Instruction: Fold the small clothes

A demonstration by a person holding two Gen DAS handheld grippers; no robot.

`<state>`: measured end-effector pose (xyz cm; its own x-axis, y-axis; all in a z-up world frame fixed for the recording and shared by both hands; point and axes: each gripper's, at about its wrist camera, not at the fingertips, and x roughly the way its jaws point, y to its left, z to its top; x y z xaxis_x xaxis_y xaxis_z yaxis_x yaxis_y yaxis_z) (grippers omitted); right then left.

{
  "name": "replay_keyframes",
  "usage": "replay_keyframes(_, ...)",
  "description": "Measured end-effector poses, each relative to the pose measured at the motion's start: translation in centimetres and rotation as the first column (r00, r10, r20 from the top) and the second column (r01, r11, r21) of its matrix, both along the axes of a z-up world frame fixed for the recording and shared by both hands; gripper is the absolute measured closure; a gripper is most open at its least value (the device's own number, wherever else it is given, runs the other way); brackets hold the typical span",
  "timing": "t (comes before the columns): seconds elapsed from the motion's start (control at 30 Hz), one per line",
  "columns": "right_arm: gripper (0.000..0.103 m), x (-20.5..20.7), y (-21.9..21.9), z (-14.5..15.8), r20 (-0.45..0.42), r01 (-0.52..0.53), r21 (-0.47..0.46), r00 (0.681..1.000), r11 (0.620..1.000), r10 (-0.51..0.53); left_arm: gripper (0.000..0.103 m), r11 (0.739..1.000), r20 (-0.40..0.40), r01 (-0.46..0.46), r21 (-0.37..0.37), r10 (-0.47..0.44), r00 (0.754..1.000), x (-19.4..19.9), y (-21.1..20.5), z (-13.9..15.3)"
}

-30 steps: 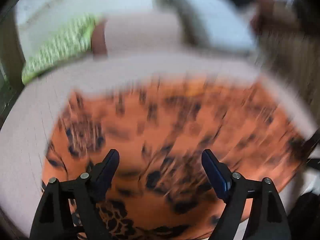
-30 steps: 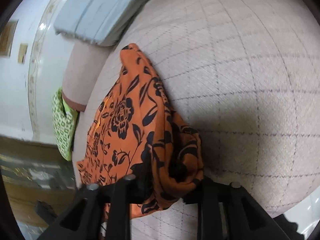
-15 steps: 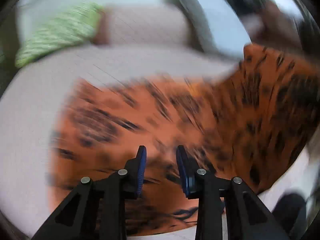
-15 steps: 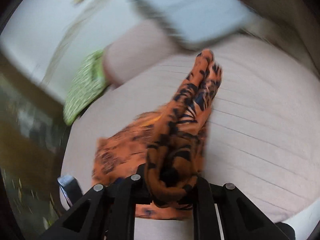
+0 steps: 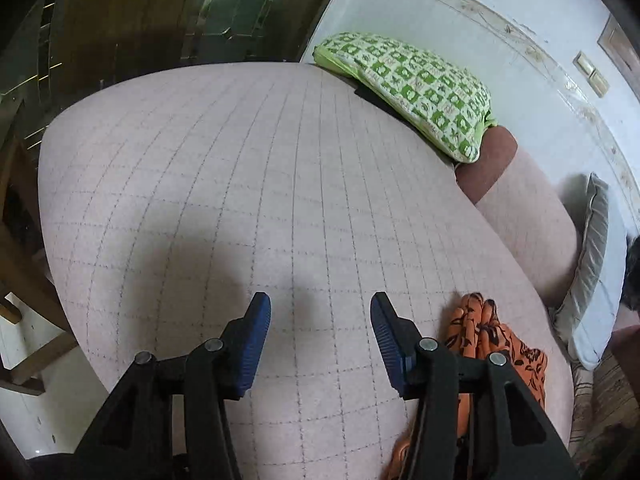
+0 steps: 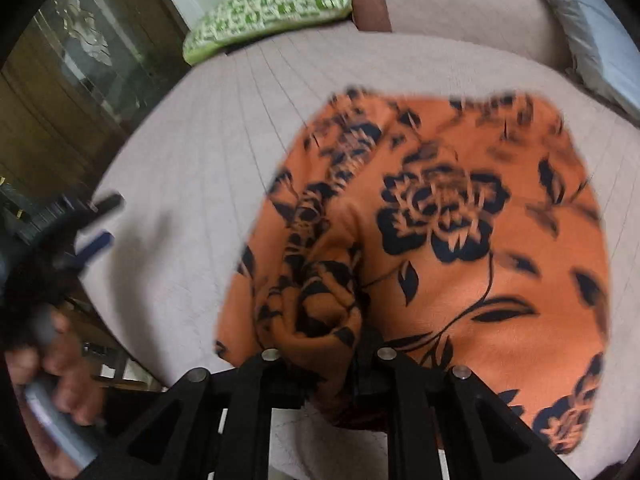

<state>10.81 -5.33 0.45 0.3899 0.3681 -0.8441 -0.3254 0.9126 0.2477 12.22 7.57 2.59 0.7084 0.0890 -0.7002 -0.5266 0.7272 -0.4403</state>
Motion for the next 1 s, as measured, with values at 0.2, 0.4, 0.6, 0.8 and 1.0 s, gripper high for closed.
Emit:
replay_keyframes(0.2,0.087,-0.6,2.2,3.5,0.089,-0.011,0.036,0.996,0.999,0.008,0.050,0.999,0.057,0.034,0.030,-0.036,0.998,-1.0,0.1,1.3)
replay_keyframes(0.4,0.029,-2.0,6.5,-3.0,0.102,-0.151,-0.024,0.983,0.988,0.153,0.050,0.999,0.033,0.029,0.014,-0.030,0.999,-2.3,1.7,-0.1)
replay_keyframes(0.6,0.022,-1.6,2.5,-0.8,0.067,-0.113,0.233,0.993,0.966,0.100,0.050,0.994,0.077,0.103,0.022,-0.105,0.992,-3.1,0.5,0.4)
replay_keyframes(0.8,0.022,-1.8,-4.4,-0.9,0.044,0.057,0.384,0.996,0.921,-0.080,0.049,0.926,0.098,0.376,0.014,-0.376,0.922,-1.6,-3.8,0.5)
replay_keyframes(1.0,0.022,-3.1,-10.2,-1.1,0.027,0.145,0.456,0.984,0.878,-0.176,0.050,0.804,0.065,0.581,-0.122,-0.578,0.813,-1.4,-7.2,-1.2)
